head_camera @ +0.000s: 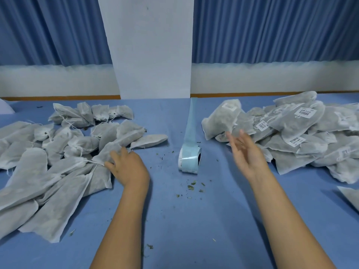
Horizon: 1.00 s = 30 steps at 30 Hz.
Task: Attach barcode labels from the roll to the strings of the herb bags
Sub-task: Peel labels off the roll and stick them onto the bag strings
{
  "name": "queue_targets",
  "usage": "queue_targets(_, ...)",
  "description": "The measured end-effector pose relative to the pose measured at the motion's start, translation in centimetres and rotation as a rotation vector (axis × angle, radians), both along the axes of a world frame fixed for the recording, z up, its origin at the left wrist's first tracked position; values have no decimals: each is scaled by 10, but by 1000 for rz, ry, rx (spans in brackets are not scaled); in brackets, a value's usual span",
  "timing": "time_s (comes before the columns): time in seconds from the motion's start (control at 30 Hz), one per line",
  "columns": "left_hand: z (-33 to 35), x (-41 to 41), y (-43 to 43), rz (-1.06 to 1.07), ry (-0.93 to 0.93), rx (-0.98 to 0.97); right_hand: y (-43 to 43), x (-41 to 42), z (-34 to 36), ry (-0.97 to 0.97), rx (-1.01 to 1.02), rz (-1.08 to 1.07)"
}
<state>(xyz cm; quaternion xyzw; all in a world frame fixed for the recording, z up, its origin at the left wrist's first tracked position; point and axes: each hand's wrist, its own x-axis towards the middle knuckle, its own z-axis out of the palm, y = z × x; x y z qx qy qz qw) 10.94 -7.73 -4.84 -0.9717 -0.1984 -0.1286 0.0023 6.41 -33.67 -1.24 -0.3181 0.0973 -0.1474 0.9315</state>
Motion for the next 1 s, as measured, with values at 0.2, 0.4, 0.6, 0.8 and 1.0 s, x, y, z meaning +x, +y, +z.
queue_targets(0.2, -1, 1, -1, 5, -11, 26, 3, 1, -6, 36, 8, -90)
queue_targets(0.4, 8, -3, 1, -230, -304, -234, 33, -12, -3, -78, -550, 20)
queue_targets(0.6, 29, -32, -18, -887, -755, -834, 71, -31, -2, -393, -1001, 161)
queue_targets(0.8, 30, -39, -25, -1131, -577, -823, 82, -31, -8, -360, -960, 284)
queue_targets(1.0, 32, -39, -27, -1177, -575, -807, 81, -30, -7, -232, -1036, 220)
